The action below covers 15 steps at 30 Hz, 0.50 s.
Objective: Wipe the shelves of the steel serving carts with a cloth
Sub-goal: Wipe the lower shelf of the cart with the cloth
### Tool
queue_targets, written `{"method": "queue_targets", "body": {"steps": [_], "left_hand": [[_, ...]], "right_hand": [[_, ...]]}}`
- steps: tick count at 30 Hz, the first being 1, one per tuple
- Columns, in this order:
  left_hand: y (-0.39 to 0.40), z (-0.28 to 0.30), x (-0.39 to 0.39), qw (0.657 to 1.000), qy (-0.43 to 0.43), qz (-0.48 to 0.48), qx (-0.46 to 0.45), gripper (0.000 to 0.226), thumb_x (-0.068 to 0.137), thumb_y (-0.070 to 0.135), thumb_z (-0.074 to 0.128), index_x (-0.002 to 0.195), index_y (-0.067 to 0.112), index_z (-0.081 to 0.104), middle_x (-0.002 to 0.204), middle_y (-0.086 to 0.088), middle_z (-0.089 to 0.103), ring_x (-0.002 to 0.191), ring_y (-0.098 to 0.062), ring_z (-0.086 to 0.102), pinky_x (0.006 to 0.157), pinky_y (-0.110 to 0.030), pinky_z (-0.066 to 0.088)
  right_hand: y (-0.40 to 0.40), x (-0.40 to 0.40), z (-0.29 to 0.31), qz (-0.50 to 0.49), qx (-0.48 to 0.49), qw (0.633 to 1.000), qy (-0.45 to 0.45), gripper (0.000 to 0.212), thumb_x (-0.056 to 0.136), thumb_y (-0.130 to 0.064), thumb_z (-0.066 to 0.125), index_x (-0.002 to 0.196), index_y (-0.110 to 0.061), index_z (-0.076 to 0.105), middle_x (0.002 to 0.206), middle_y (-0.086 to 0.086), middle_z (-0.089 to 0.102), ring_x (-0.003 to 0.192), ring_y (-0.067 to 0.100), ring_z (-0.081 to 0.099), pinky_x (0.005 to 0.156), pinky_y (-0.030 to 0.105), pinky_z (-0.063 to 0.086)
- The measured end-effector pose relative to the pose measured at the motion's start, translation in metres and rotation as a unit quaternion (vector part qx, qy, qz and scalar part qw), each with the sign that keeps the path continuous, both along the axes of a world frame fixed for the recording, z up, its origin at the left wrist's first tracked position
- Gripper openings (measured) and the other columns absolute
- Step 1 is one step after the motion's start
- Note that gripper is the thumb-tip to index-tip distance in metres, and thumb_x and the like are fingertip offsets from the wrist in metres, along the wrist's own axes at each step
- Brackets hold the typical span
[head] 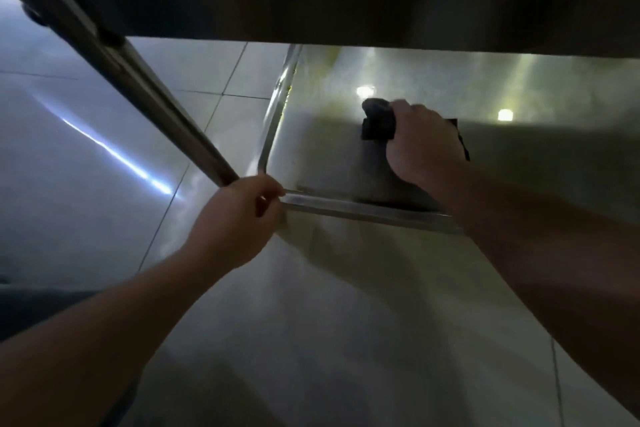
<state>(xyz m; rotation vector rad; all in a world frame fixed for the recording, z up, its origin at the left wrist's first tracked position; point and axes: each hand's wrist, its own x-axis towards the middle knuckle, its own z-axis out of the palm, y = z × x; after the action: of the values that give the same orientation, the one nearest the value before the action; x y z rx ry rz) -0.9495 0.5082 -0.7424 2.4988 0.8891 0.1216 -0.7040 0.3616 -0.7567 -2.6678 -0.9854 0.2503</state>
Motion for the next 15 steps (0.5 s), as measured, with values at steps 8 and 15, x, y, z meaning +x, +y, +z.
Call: {"method": "queue_targets", "body": {"steps": [8, 15], "left_hand": [[0.055, -0.035, -0.057, 0.988, -0.102, 0.099, -0.052, 0.046, 0.087, 0.068, 0.065, 0.103, 0.025, 0.058, 0.094, 0.009, 0.063, 0.086, -0.016, 0.064, 0.071, -0.037, 0.057], [0.054, -0.003, 0.017, 0.877, -0.383, 0.116, -0.264, 0.015, 0.093, 0.025, 0.068, 0.092, 0.011, 0.062, 0.082, -0.014, 0.07, 0.082, -0.026, 0.071, 0.082, -0.036, 0.06]], "right_hand": [[0.009, 0.027, -0.042, 0.05, -0.042, 0.998, 0.02, 0.065, 0.106, -0.059, 0.027, 0.162, -0.026, 0.029, 0.171, 0.004, 0.024, 0.157, 0.026, 0.019, 0.128, 0.051, 0.008], [0.13, 0.056, -0.038, -0.077, -0.061, 0.995, 0.012, 0.064, 0.105, -0.051, 0.026, 0.157, -0.016, 0.035, 0.166, 0.013, 0.03, 0.154, 0.034, 0.023, 0.124, 0.054, 0.013]]}}
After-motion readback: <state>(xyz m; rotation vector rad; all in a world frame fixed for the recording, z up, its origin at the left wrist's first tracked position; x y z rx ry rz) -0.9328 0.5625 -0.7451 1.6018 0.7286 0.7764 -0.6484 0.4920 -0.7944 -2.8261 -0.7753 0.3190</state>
